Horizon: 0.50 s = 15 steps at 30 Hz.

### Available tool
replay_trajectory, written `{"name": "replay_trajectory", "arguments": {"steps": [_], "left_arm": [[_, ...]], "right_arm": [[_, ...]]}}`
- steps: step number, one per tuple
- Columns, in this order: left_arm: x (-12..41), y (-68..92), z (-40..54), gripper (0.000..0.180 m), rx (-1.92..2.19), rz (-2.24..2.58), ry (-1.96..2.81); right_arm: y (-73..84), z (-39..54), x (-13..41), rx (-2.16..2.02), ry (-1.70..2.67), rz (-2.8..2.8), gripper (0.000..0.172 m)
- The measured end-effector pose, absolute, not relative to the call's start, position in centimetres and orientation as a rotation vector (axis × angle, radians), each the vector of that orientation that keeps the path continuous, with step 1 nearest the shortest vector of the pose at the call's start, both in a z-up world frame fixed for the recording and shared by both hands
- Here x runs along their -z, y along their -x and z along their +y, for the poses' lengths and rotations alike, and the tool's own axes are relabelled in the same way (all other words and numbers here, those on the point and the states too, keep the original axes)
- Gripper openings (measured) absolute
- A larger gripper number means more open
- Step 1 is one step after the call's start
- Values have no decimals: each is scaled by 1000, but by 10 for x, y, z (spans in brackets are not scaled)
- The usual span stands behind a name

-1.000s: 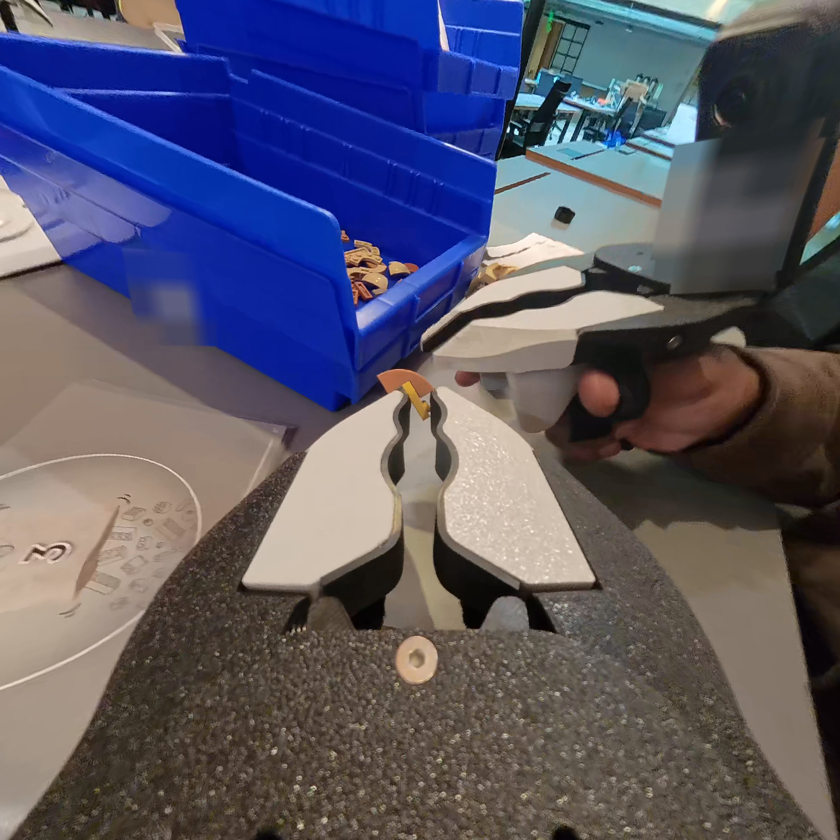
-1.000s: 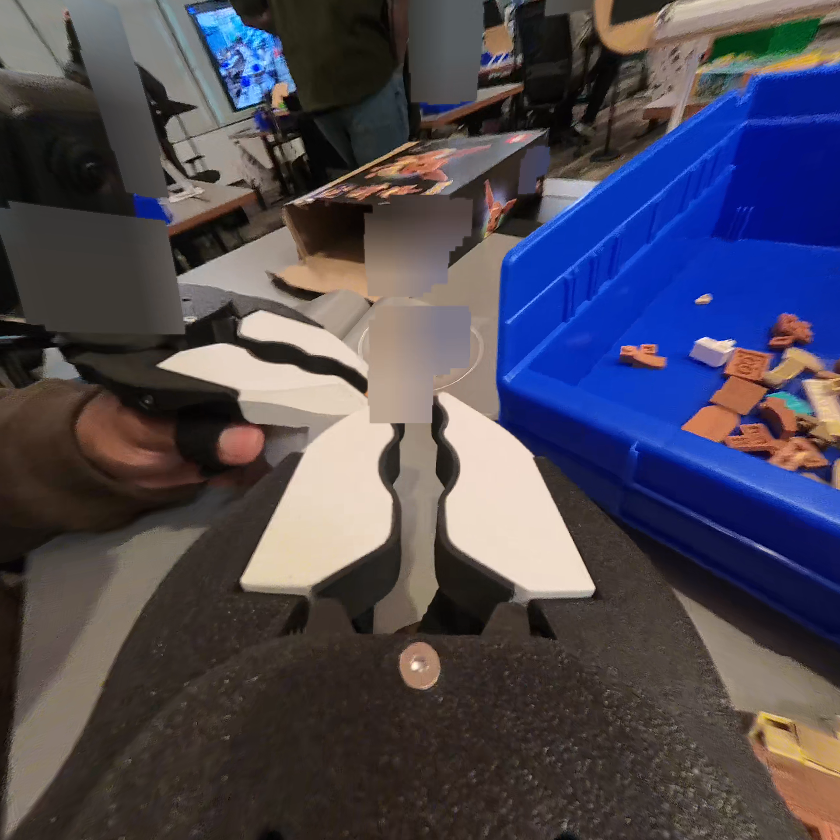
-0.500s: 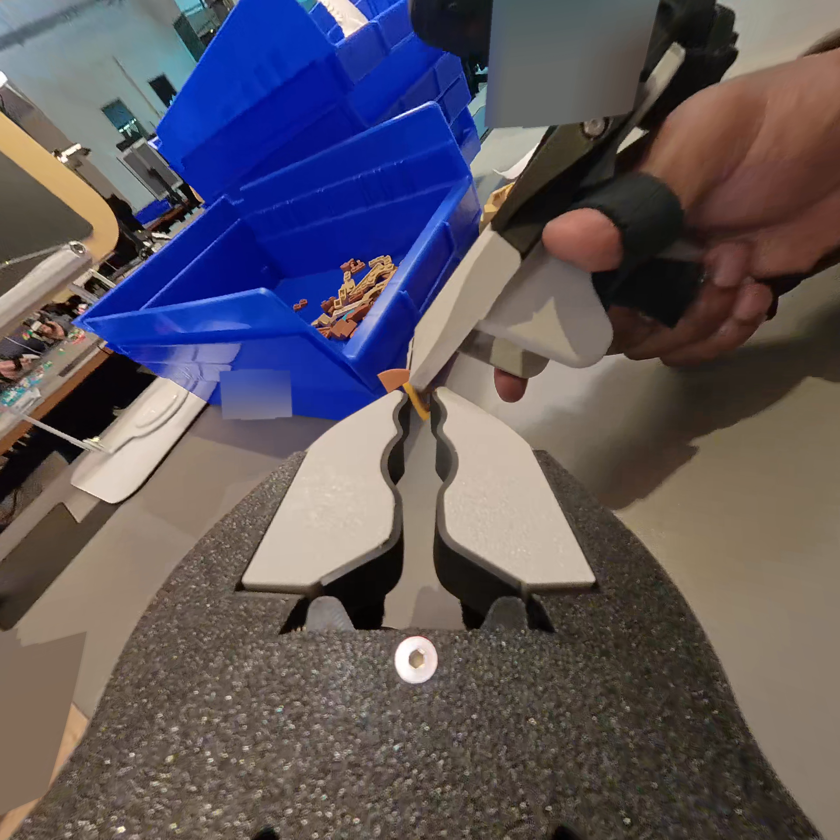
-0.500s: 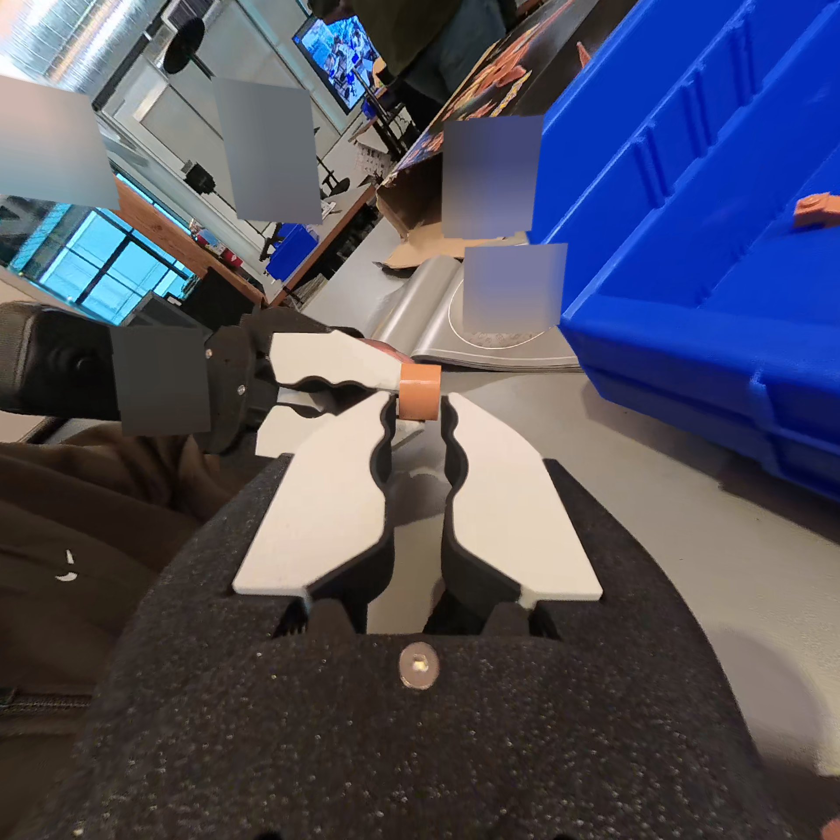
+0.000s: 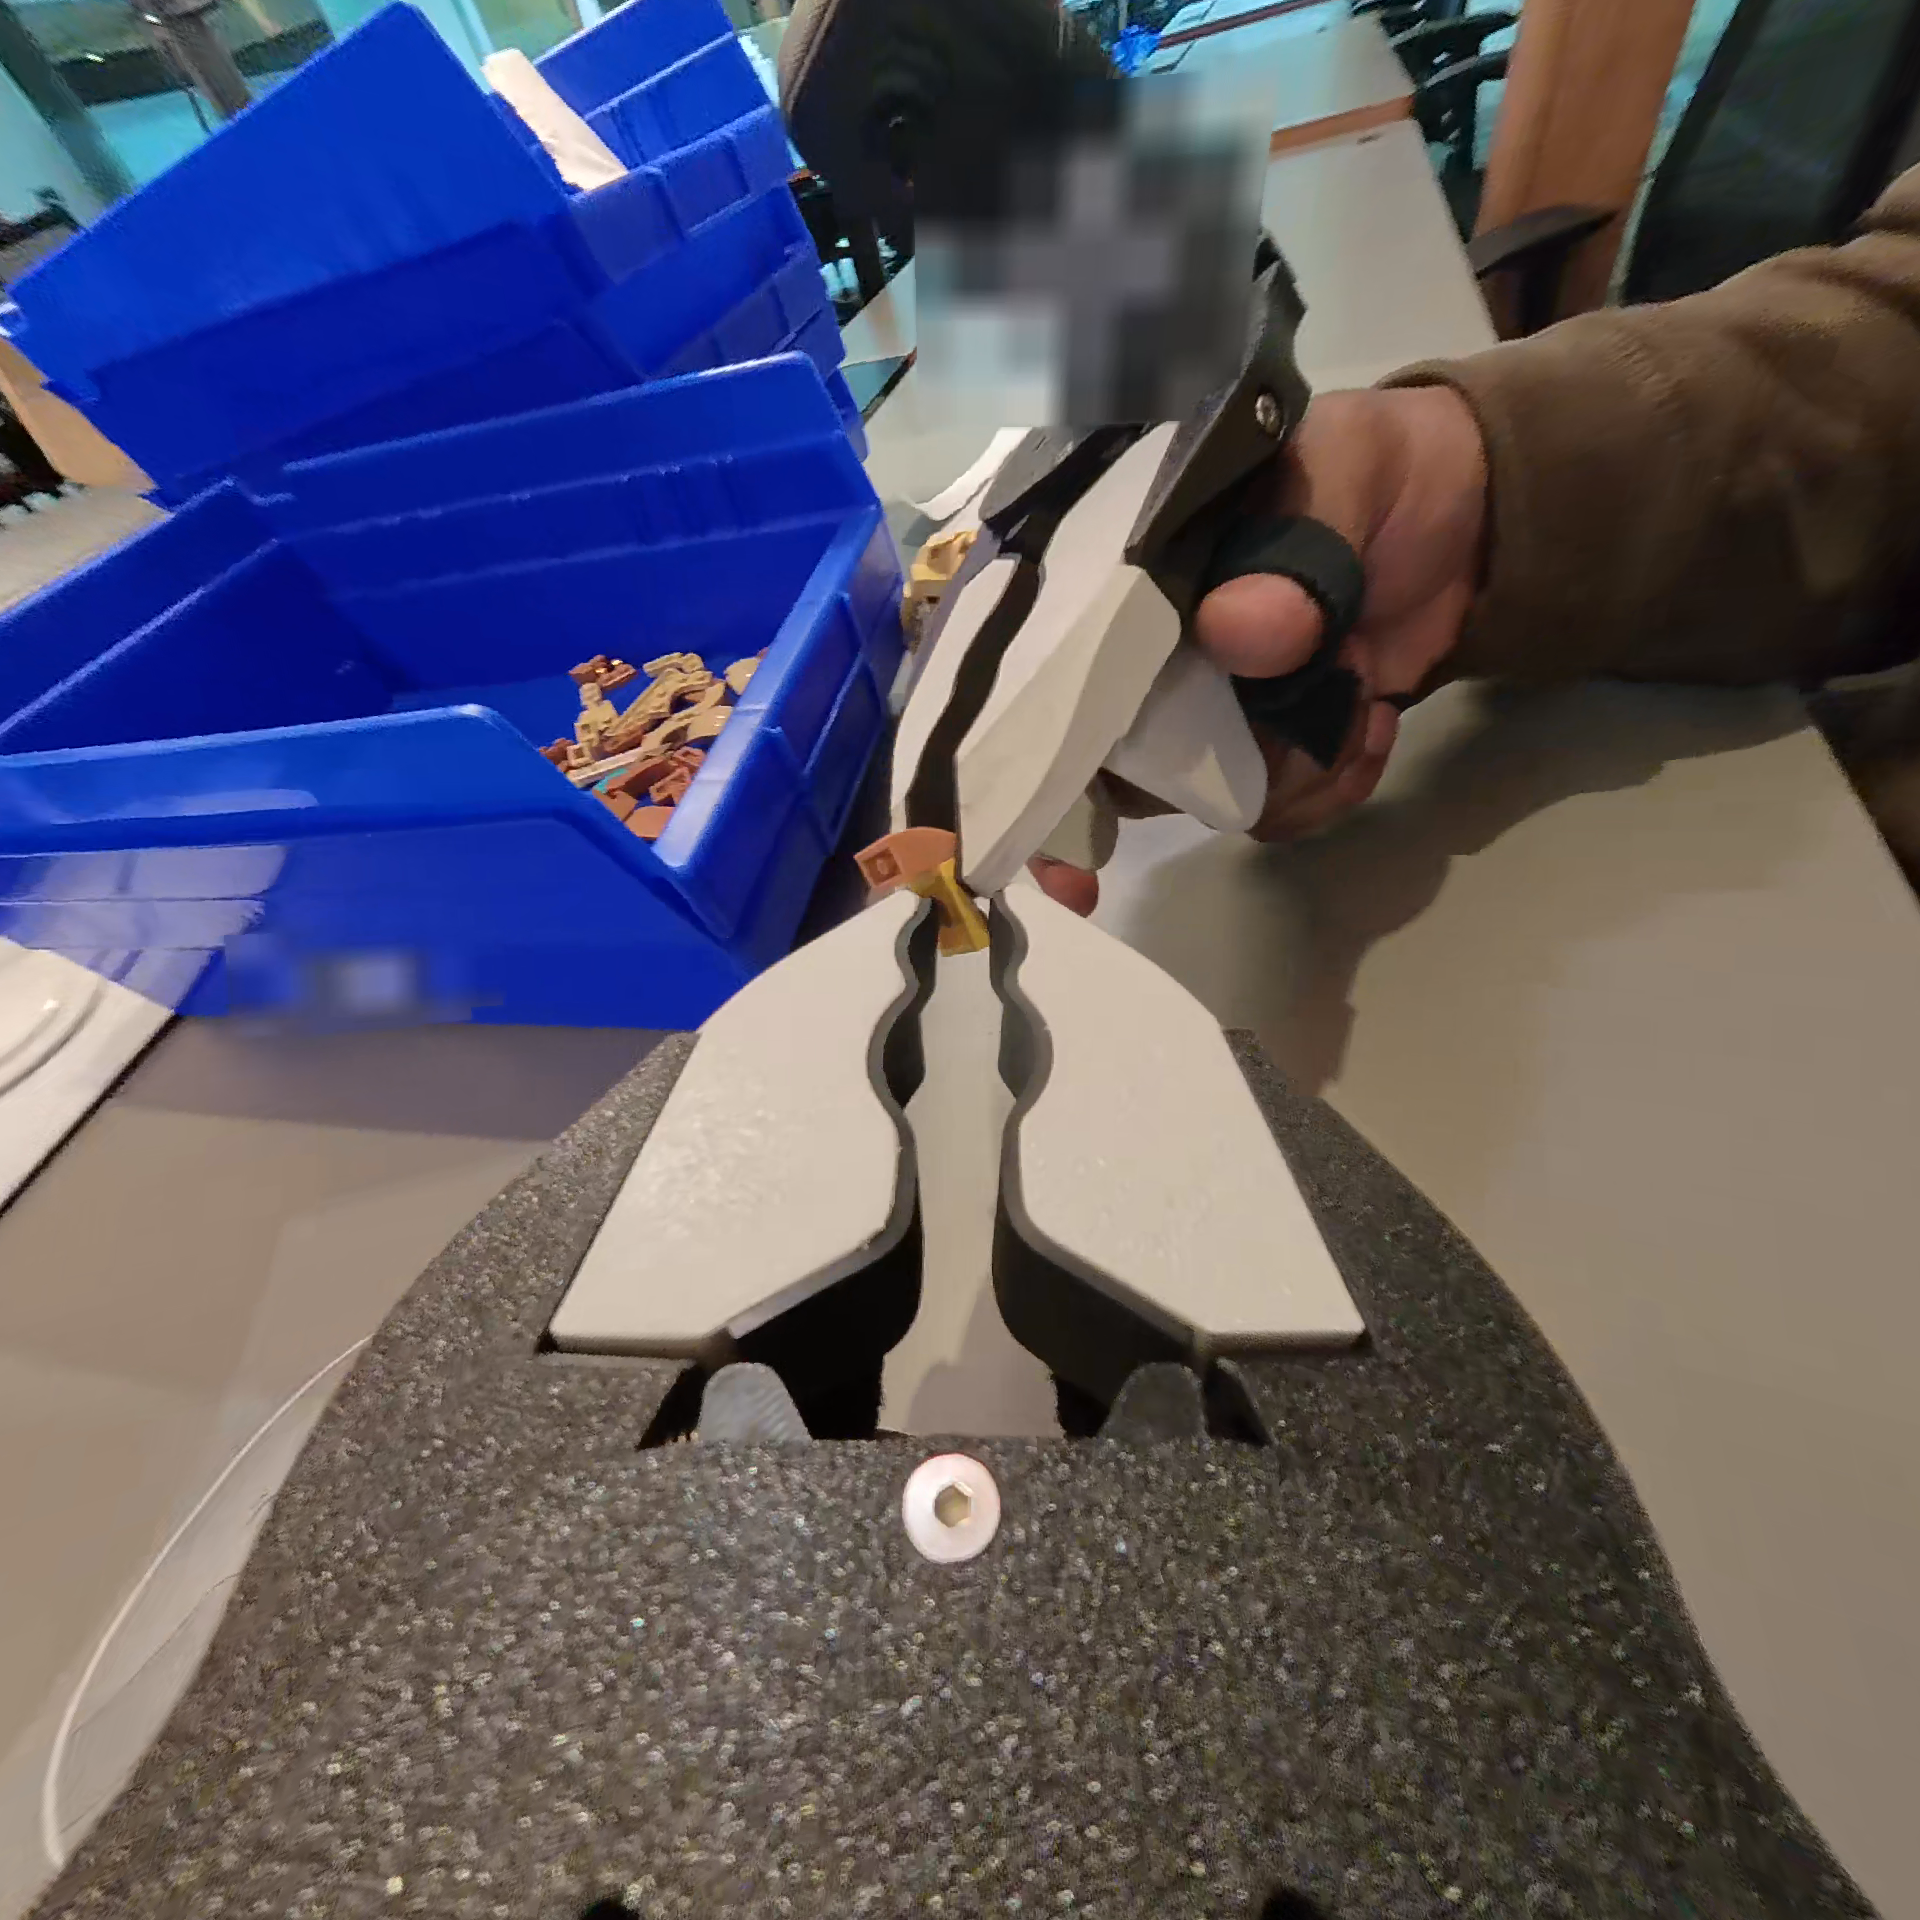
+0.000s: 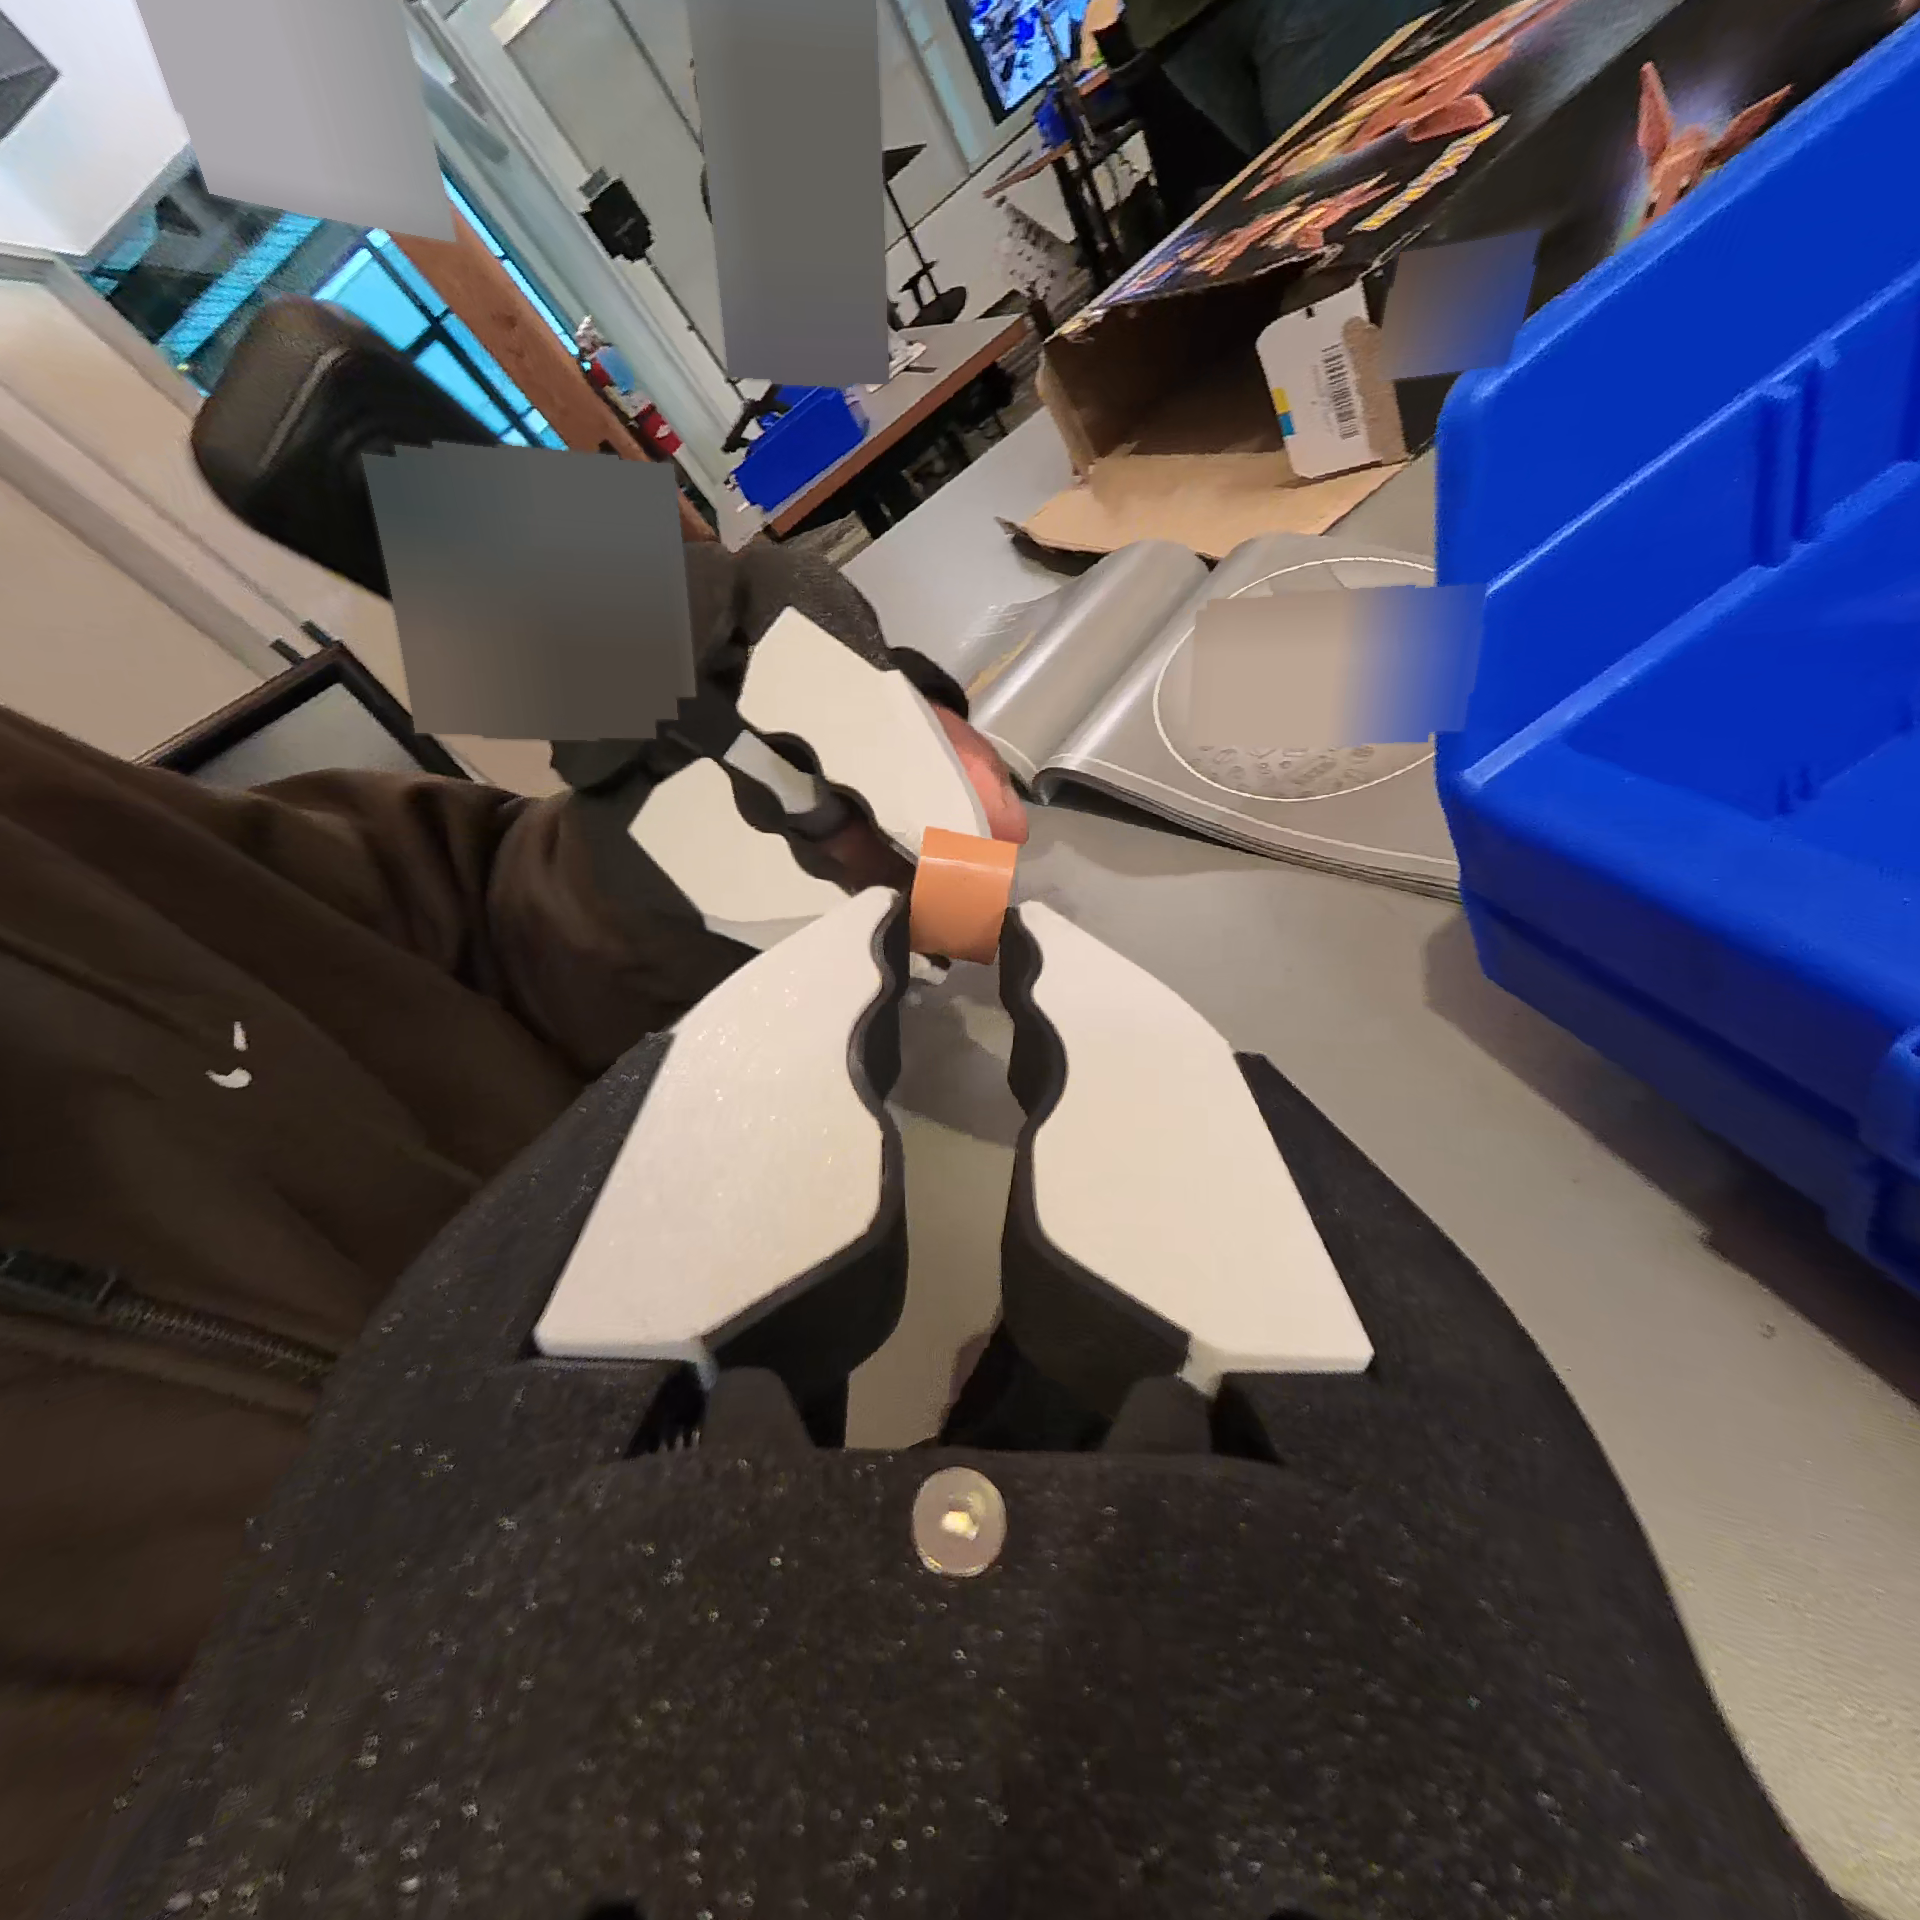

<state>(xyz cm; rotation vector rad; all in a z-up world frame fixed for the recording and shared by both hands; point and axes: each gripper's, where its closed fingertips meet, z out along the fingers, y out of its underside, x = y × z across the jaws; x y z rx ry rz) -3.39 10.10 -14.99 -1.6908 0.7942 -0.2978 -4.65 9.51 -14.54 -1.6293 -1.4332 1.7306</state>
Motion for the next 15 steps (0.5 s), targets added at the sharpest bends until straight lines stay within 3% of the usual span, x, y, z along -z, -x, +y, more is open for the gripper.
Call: {"name": "replay_trajectory", "arguments": {"steps": [8, 15], "left_arm": [[138, 45, 96, 4, 641, 644, 1683], [140, 40, 99, 5, 699, 591, 1698]], "right_arm": [[31, 102, 123, -1885, 1518, -1407, 16], [43, 153, 113, -1331, 1572, -1296, 17]]}}
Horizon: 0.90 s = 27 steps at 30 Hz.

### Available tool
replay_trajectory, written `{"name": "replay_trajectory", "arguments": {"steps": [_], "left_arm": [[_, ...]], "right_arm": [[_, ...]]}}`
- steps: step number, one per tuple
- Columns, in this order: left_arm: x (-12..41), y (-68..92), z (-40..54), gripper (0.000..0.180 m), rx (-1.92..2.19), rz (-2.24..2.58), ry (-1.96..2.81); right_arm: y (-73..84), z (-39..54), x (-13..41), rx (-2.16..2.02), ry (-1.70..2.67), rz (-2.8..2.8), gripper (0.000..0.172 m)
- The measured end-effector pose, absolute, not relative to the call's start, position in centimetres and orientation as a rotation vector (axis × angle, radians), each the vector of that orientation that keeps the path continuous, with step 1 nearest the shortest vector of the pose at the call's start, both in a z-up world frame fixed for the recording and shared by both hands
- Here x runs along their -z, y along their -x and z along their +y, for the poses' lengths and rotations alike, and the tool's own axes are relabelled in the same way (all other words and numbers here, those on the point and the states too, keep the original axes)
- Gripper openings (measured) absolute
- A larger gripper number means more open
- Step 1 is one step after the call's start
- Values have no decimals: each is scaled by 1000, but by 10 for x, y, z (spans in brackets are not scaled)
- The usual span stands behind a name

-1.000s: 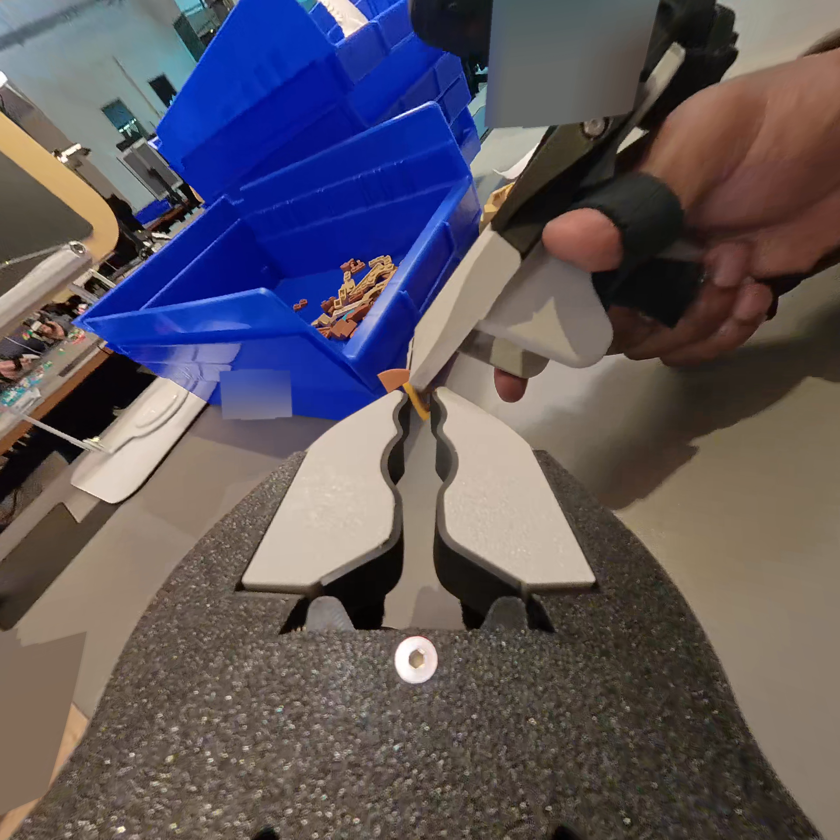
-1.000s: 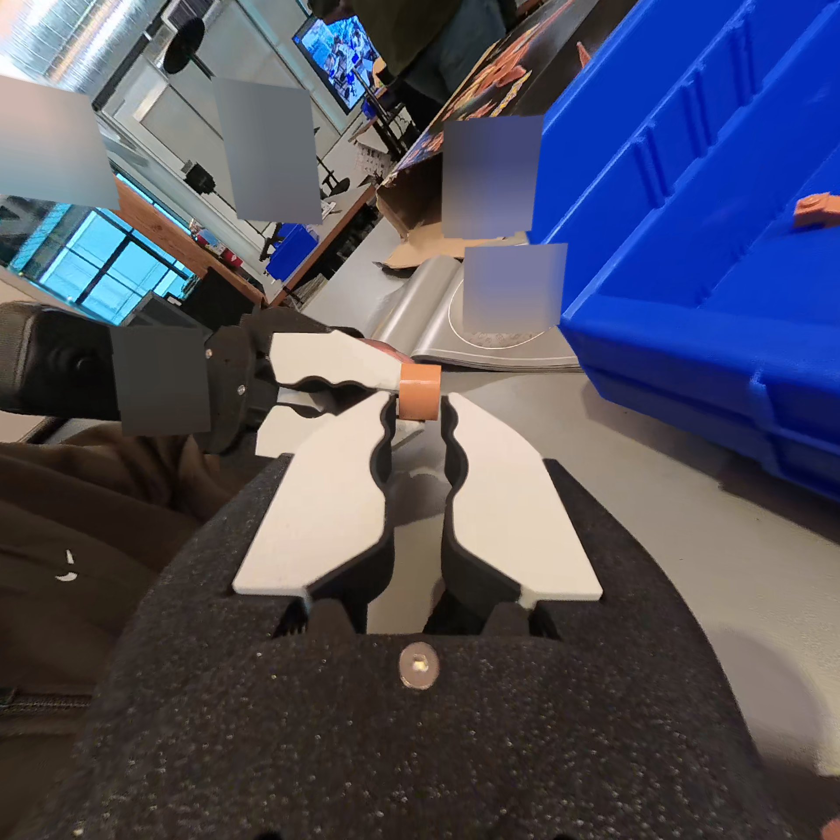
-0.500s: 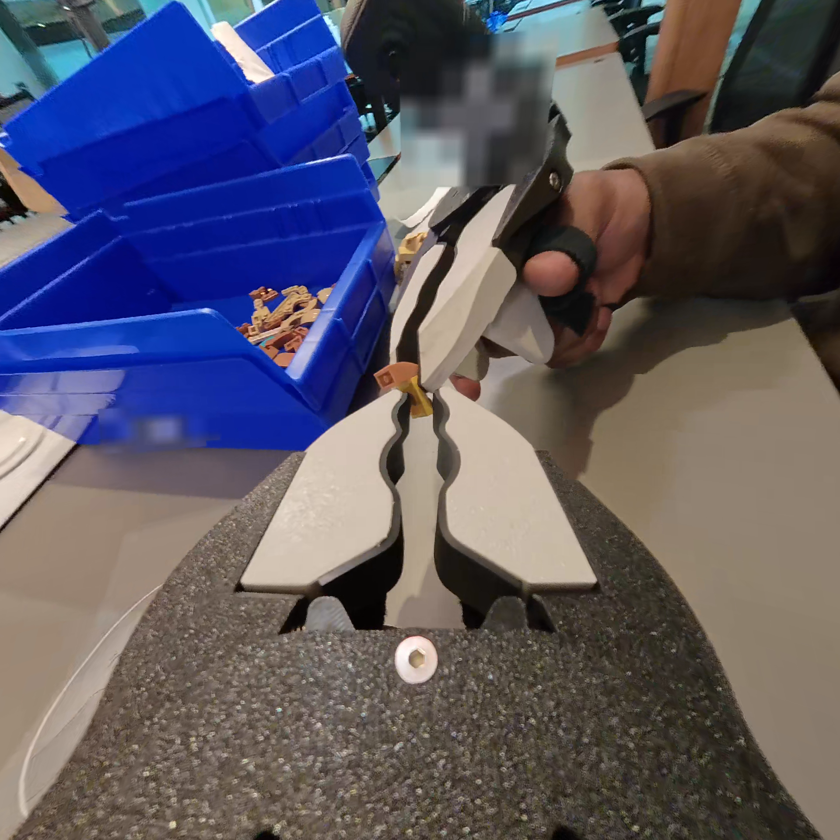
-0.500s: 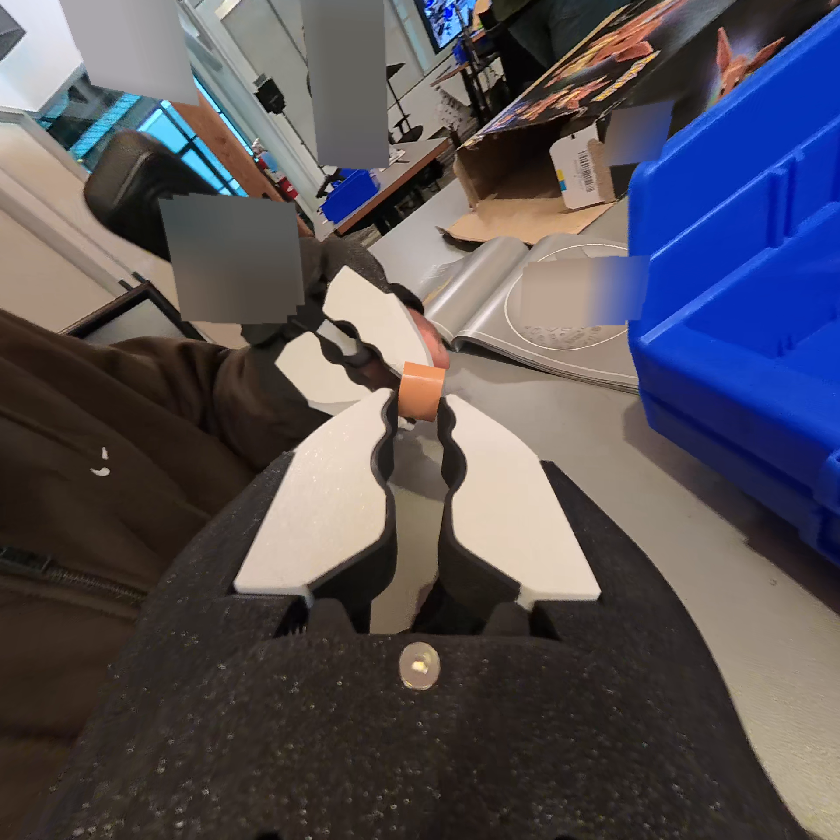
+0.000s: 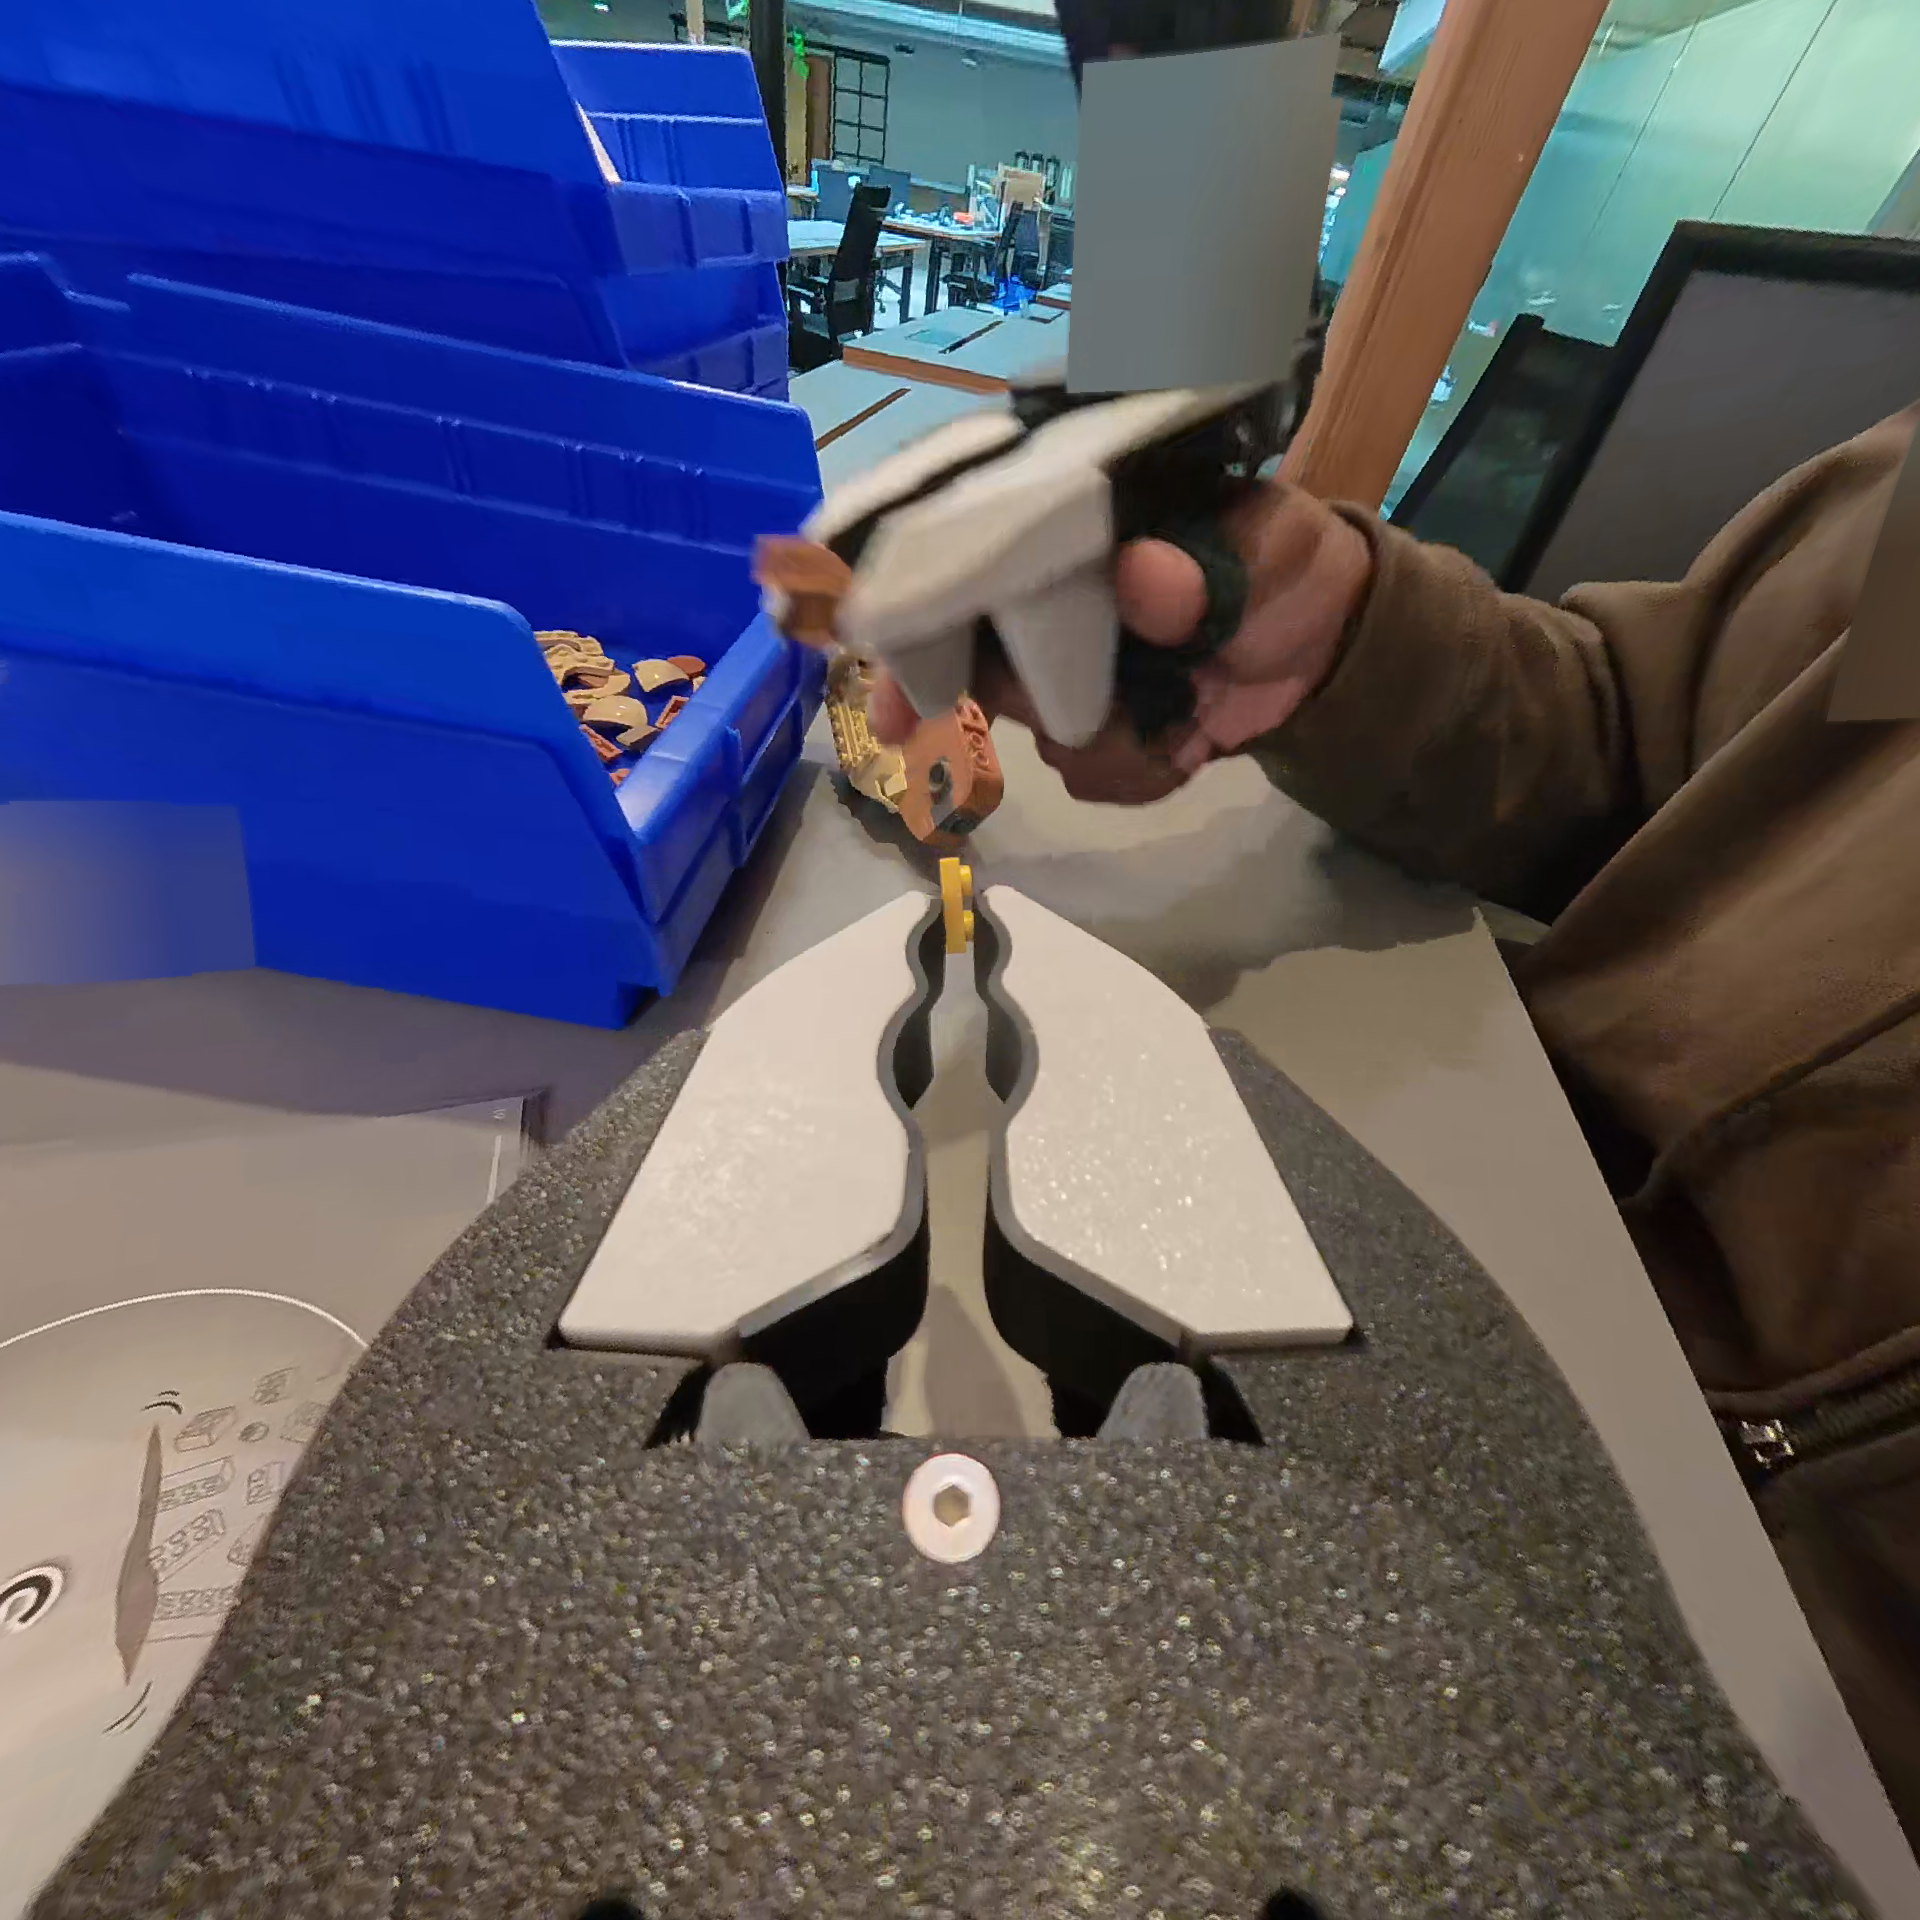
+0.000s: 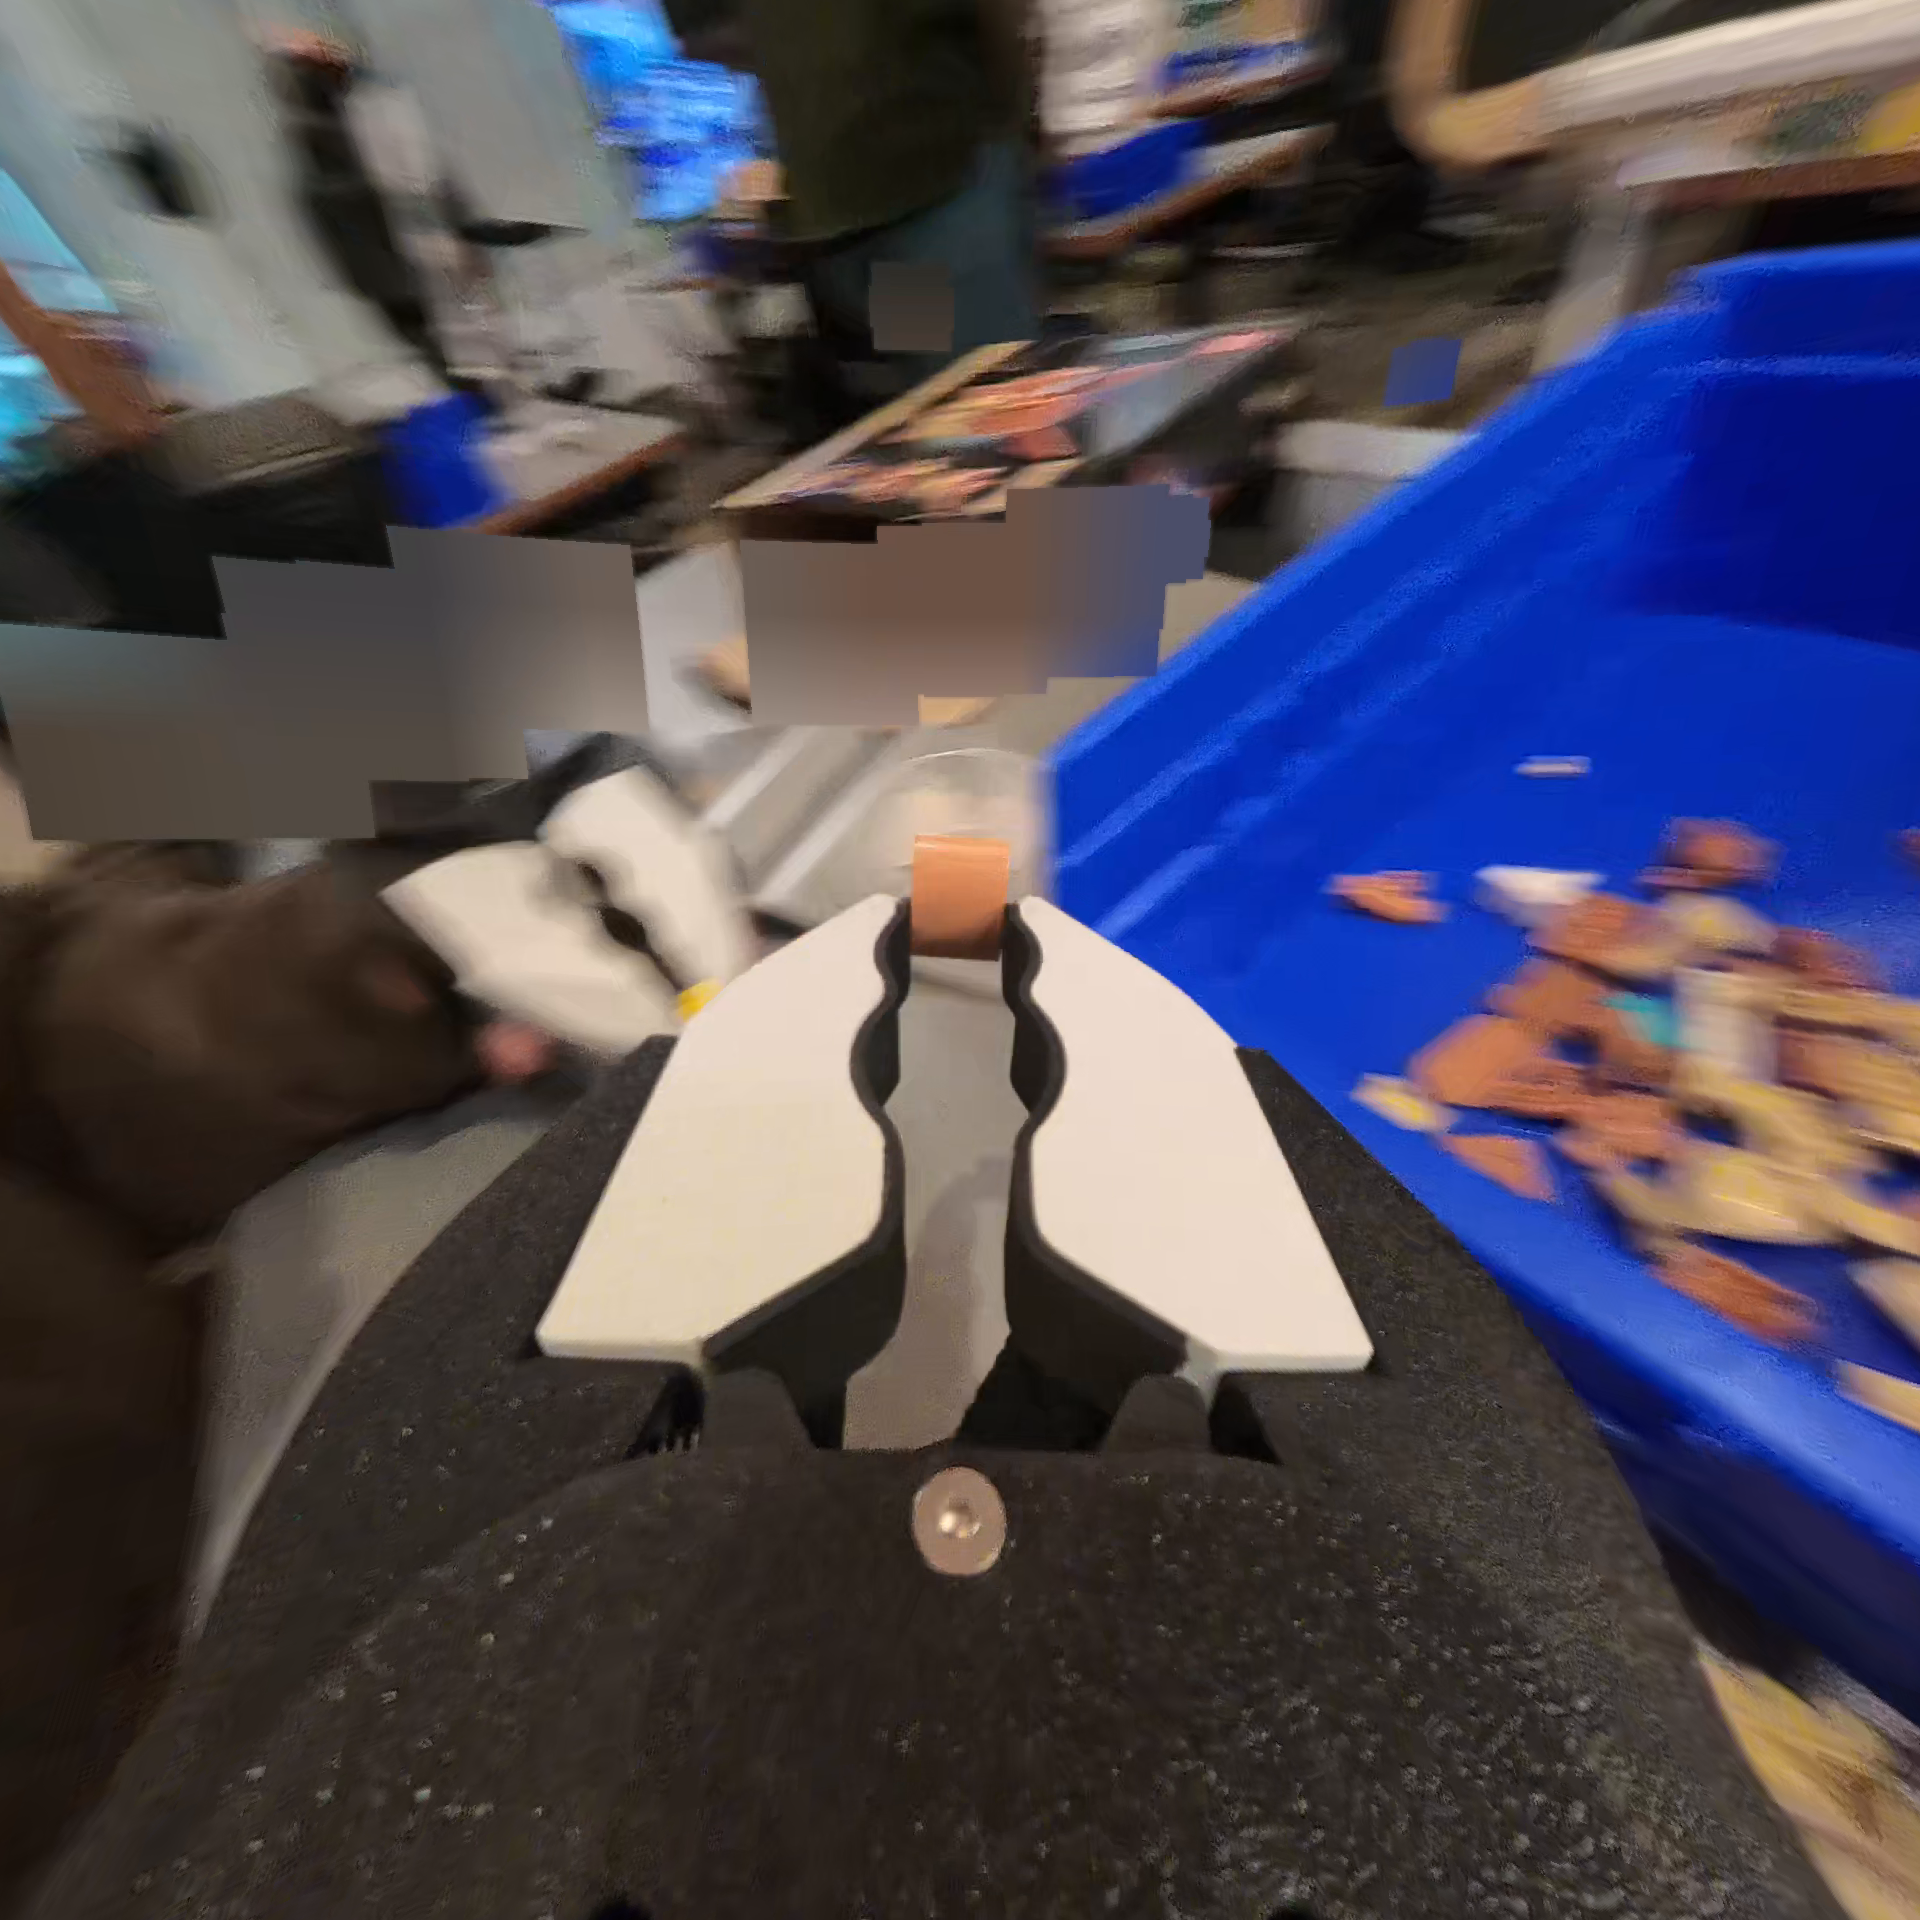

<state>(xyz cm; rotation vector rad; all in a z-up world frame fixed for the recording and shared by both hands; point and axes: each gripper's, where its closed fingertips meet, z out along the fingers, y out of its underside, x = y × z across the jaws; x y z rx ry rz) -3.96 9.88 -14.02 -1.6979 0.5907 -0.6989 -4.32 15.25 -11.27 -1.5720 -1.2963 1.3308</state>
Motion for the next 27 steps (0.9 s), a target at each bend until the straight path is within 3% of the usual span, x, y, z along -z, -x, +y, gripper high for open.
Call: {"name": "replay_trajectory", "arguments": {"steps": [3, 10, 18, 22, 27], "left_arm": [[143, 39, 101, 5, 689, 571, 1716], [134, 58, 114, 5, 565, 492, 1724], [73, 74, 194, 6, 253, 462, 1756], [76, 72, 232, 27, 197, 454, 1838], [87, 61, 221, 34, 211, 465, 1802]], "right_arm": [[43, 213, 102, -1030, 1693, -1079, 23], [19, 235, 100, -914, 1728, -1042, 33], [-46, 236, 111, -737, 1666, -1040, 31], [-79, 234, 125, -670, 1679, -1043, 31], [-113, 229, 147, -664, 1711, -1108, 31]]}}
